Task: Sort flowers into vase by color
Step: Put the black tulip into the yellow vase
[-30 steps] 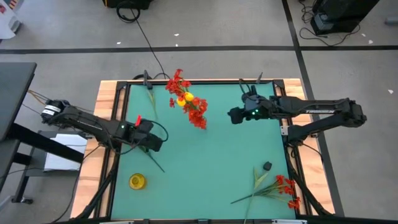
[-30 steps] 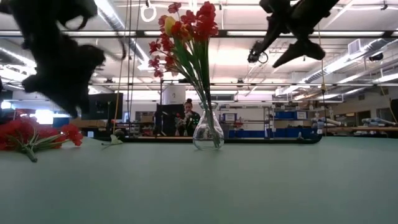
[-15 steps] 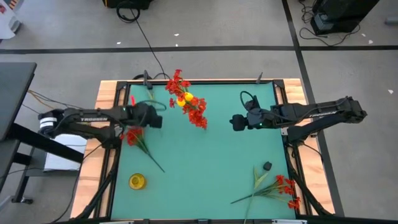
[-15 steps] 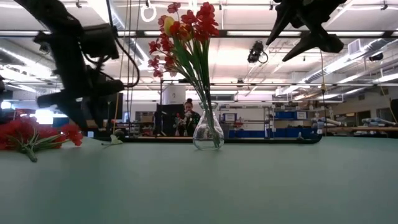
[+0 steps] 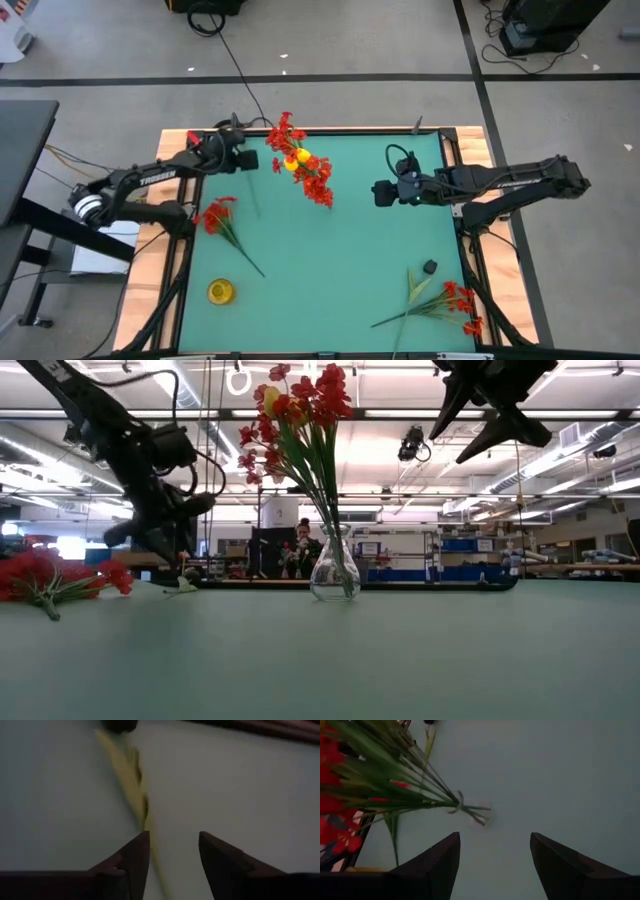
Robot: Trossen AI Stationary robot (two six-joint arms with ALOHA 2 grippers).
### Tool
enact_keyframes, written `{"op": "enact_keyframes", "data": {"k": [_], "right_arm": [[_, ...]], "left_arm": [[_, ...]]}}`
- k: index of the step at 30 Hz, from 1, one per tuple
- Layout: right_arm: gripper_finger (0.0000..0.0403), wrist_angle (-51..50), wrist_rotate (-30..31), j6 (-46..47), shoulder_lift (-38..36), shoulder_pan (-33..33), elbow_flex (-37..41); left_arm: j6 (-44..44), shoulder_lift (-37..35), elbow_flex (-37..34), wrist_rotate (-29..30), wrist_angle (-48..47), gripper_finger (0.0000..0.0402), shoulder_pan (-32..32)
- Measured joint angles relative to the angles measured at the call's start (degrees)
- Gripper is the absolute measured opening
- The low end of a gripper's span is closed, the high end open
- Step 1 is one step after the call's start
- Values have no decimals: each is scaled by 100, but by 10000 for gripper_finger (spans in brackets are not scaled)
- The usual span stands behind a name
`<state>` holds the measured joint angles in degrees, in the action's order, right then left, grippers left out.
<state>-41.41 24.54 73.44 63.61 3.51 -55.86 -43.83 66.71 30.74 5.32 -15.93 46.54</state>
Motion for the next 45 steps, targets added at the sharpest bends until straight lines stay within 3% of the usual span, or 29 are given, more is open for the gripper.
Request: {"op": "enact_keyframes", "data": {"k": [13, 18, 22, 27, 30, 36, 45], "right_arm": [[248, 2, -322, -298, 0, -188, 0], [248, -26, -409, -311, 0, -157, 0], [246, -123, -457, -311, 0, -140, 2], [232, -126, -475, -311, 0, -140, 2], [226, -111, -472, -352, 0, -140, 2], [215, -76, -477, -492, 0, -49, 2], [208, -78, -214, -752, 0, -20, 2]], "left_arm": [[-74, 1402, 9, 153, 936, 150, 221], [-25, 1671, 101, 537, 927, 139, 47], [-10, 1766, 197, 676, 775, 104, 9], [168, 1764, 205, 708, 632, 26, 11], [207, 1762, 210, 702, 606, 11, 11], [-29, 1299, 181, 459, 114, 11, 55], [-64, -432, 184, 384, -481, 10, 53]]}}
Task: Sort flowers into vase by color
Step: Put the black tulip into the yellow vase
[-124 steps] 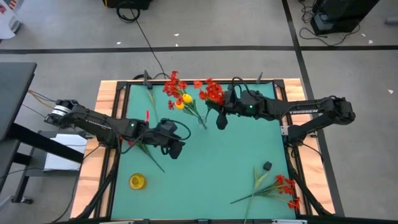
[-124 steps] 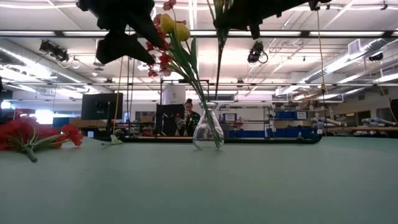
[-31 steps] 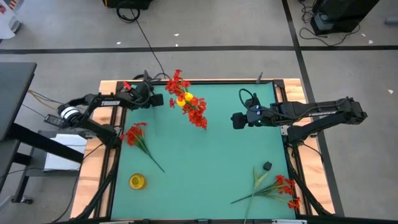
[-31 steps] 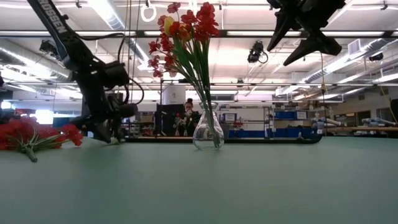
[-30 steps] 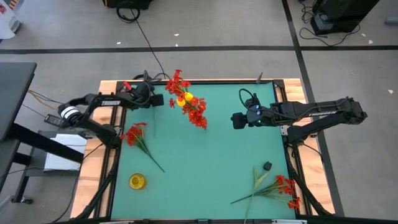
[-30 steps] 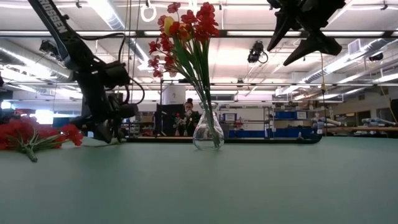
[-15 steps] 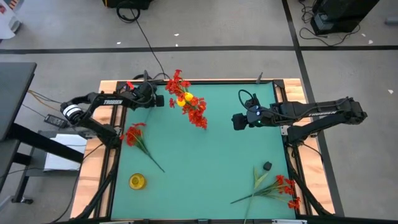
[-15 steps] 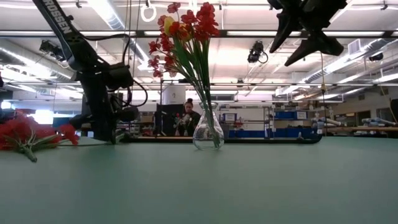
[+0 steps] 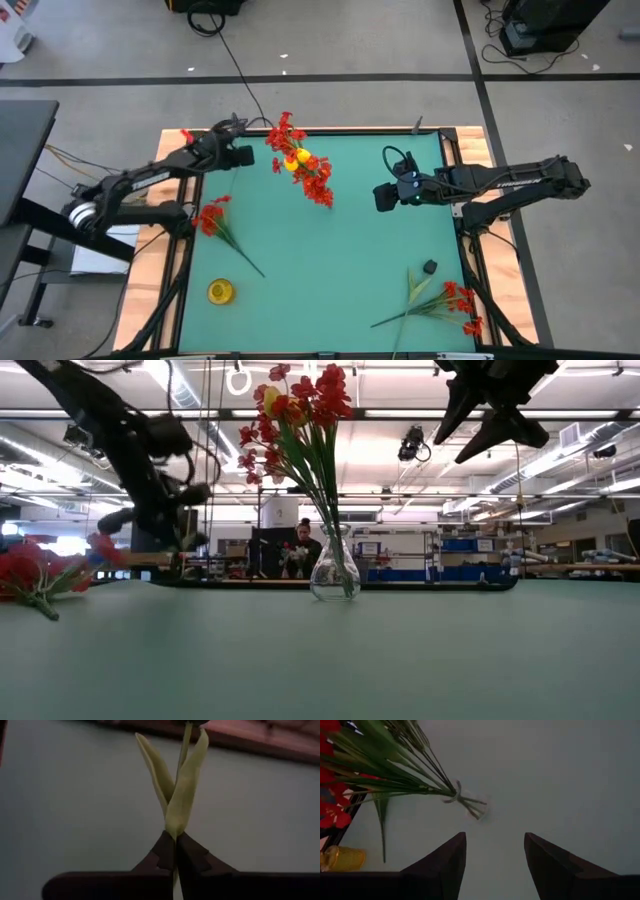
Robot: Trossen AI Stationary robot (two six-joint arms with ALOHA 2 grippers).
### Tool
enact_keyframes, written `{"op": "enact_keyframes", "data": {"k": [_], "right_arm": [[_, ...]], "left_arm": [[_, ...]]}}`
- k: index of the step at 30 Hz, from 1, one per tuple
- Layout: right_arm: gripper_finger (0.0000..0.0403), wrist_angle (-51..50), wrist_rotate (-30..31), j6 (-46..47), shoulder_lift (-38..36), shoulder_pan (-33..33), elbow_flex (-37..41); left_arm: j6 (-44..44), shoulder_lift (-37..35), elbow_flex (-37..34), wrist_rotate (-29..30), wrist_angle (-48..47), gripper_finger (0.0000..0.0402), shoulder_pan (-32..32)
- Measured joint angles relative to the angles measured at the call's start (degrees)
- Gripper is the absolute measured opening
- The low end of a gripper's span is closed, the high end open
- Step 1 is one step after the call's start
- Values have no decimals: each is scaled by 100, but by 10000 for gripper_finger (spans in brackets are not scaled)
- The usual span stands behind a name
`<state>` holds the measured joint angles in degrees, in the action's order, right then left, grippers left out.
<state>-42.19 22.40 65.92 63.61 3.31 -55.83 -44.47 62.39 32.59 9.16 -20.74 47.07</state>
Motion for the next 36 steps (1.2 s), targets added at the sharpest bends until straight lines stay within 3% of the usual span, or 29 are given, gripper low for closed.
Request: {"op": "enact_keyframes", "data": {"k": [5, 13, 18, 23, 32, 36], "right_arm": [[206, -8, 65, -135, 0, -50, 0], [206, -3, 157, -164, 0, -66, 0], [205, -2, 158, -166, 0, -66, 0], [205, -1, 157, -259, 0, -66, 0], [205, 6, 24, -200, 0, -66, 0], [205, 7, 22, 9, 0, -66, 0]], "left_arm": [[63, -1067, 1, -156, 77, 10, 0], [1431, -2480, 1, -527, 1375, 18, 0], [1528, -3063, 6, -1361, 2223, 19, -4], [1539, -3449, 6, -2676, 2204, 7, -87], [1710, -4317, 6, -4040, 2232, 2, -1374], [1418, -4661, 6, -4157, 2240, 2, -2174]]}}
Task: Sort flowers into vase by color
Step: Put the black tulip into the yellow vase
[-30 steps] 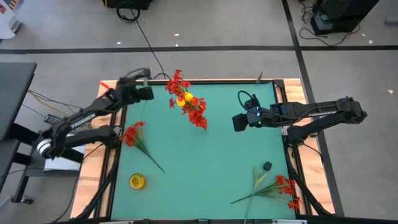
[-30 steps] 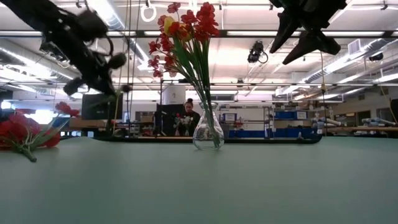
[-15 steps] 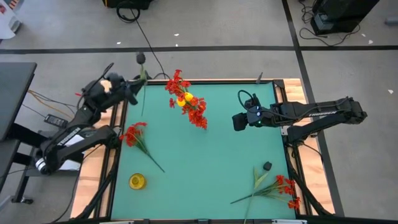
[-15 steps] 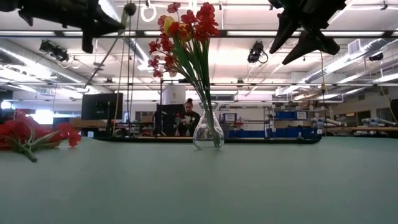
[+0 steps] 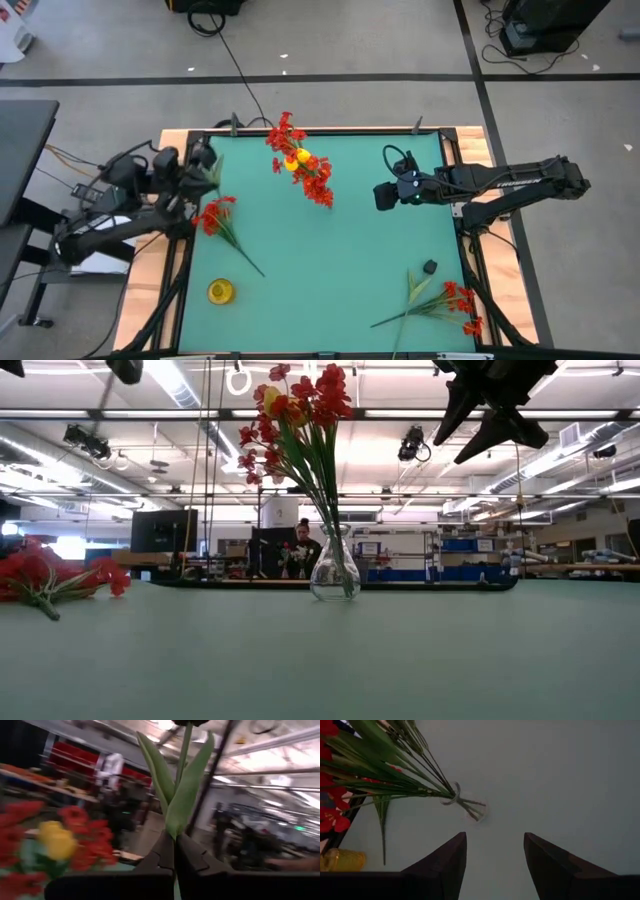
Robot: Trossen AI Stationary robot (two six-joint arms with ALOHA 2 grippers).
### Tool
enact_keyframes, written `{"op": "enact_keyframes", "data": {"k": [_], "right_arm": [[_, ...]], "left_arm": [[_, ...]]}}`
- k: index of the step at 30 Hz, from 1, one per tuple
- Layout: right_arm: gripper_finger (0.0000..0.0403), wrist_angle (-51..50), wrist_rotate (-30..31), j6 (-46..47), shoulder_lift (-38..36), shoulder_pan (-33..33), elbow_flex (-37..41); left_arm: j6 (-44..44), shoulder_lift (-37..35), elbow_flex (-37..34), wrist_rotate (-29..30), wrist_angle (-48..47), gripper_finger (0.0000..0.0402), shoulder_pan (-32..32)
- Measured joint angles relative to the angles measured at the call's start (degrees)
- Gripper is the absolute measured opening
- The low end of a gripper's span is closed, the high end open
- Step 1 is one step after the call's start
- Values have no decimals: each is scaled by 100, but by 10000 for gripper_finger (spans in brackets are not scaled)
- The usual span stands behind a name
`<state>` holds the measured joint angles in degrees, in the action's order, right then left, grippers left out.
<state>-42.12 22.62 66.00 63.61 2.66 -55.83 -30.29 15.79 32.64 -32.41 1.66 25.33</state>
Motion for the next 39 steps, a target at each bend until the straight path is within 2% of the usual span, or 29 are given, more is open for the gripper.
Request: {"op": "enact_keyframes", "data": {"k": [3, 8, 14, 16, 22, 25, 27, 32, 36, 39], "right_arm": [[205, 1, -1, 122, 0, -7, 0], [205, 1, -19, 442, 0, -7, 0], [205, 3, -19, 681, 0, -6, 0], [204, 5, -19, 788, 0, -4, 0], [198, 5, -115, 996, 0, 0, 0], [195, 6, -131, 1053, 0, 0, 0], [194, 14, -169, 1077, 0, 0, 0], [194, 141, -211, 1101, 2, 0, 2], [194, 249, -252, 1100, 2, 0, 2], [194, 277, -257, 1099, 2, 0, 2]], "left_arm": [[-105, -103, -10, 236, -2, 1, -562], [-179, 64, -301, 1011, 286, 1, -1500], [-213, 556, -1092, 1805, 1718, 0, -2840], [-220, 677, -1214, 1860, 1963, 0, -3320], [192, 709, -1244, 1797, 2008, 0, -5206], [503, 719, -1244, 2184, 1986, 0, -6061], [806, 786, -1244, 2702, 1968, 0, -6475], [911, 1178, -1244, 3618, 1995, 0, -6982], [455, 1633, -1248, 3876, 2524, 0, -7141], [462, 1946, -1248, 3889, 2886, 0, -7236]]}}
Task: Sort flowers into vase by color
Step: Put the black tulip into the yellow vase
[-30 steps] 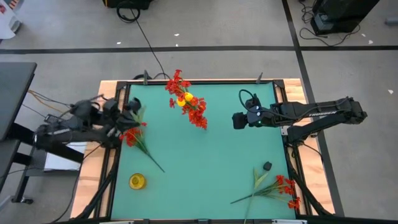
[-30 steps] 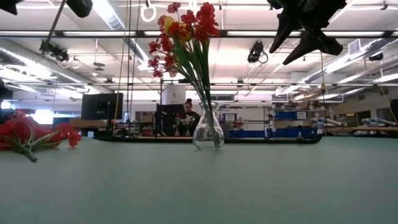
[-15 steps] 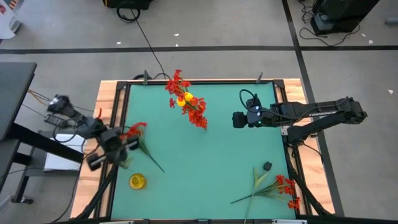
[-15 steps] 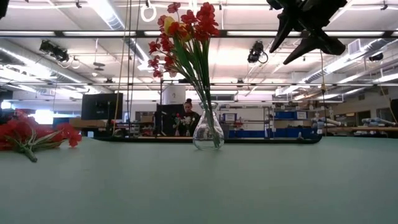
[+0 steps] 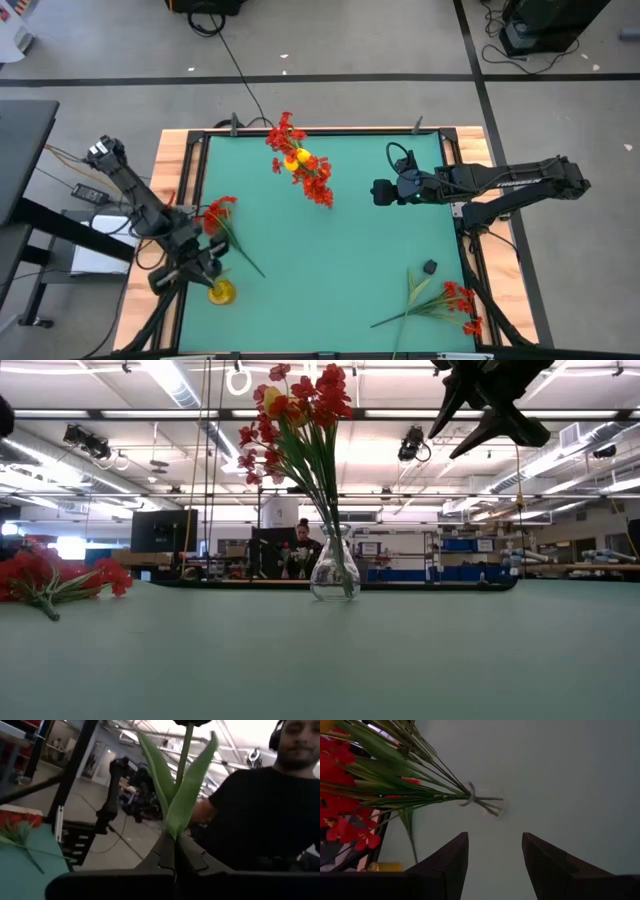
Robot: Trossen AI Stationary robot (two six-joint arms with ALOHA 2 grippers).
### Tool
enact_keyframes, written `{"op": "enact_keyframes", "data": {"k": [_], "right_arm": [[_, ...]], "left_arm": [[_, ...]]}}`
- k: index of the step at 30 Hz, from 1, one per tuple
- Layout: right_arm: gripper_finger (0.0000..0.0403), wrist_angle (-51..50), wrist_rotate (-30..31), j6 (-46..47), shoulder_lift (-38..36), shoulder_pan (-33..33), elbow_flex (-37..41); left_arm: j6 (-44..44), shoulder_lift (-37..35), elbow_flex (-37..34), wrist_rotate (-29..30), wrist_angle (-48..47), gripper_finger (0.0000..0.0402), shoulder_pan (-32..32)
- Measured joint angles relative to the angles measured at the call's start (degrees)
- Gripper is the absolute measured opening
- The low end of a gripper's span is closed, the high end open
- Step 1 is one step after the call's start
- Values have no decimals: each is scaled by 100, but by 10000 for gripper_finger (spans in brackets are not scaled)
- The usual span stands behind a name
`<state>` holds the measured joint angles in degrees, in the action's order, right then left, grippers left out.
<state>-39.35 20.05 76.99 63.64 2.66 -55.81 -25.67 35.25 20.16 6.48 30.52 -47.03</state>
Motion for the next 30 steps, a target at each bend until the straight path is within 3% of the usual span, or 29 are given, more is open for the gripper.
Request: {"op": "enact_keyframes", "data": {"k": [7, 14, 30], "right_arm": [[194, 33, -33, 0, 0, 12, -1], [194, 32, -48, 0, -2, 165, 0], [195, 113, -142, 432, 0, 260, 0]], "left_arm": [[145, 389, 0, 8, -42, 0, -87], [234, 414, 0, 3, -466, 0, -146], [419, 404, 0, -4, -337, 29, -146]]}}
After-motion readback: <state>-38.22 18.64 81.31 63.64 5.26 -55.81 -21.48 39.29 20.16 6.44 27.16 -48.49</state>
